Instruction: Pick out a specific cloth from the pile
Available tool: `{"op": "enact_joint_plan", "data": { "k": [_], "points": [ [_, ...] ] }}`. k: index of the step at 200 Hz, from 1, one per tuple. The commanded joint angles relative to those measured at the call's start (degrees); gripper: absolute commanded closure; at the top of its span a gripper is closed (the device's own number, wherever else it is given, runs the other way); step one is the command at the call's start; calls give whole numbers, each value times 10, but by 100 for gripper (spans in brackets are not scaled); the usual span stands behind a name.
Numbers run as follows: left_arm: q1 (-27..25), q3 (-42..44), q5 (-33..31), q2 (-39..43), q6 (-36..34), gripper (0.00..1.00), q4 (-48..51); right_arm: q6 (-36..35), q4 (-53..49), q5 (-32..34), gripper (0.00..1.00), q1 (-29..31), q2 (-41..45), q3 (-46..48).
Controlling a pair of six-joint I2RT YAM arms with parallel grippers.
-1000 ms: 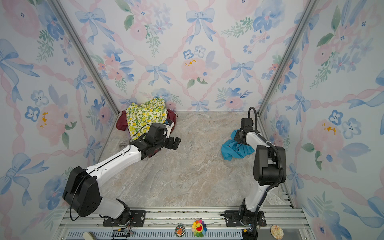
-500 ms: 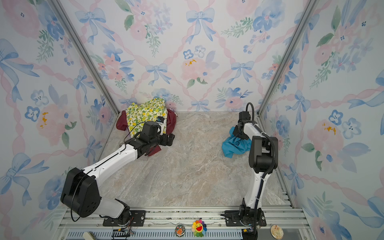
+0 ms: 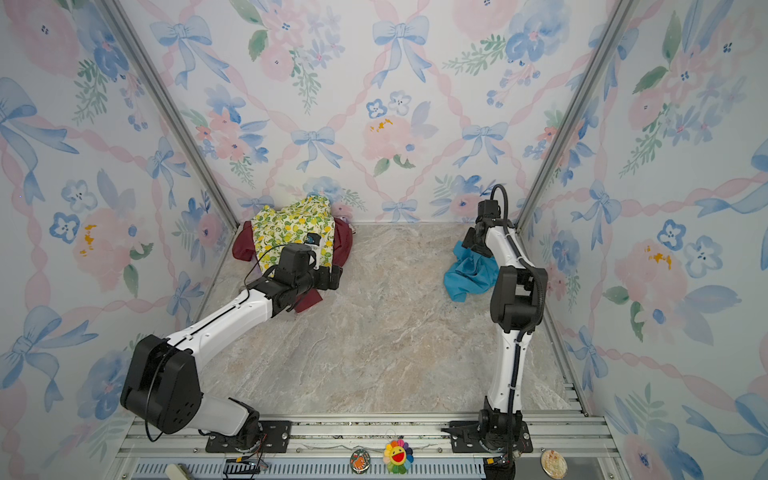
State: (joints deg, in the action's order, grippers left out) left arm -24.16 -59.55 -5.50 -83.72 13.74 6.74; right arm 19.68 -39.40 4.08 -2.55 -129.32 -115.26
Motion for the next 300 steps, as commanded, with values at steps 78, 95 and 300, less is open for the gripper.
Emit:
{"op": "enact_joint_plan", "data": {
  "k": [78, 95, 300],
  "points": [
    [34, 84, -124, 119, 32, 2, -106, -69, 25, 63, 3, 30, 234, 140],
    [40, 113, -150, 144, 37, 2, -141, -90, 64, 81, 3, 42, 296, 199],
    [171, 339, -423, 89, 125, 2, -369, -123, 633, 133, 3, 60, 749, 958]
  ]
}}
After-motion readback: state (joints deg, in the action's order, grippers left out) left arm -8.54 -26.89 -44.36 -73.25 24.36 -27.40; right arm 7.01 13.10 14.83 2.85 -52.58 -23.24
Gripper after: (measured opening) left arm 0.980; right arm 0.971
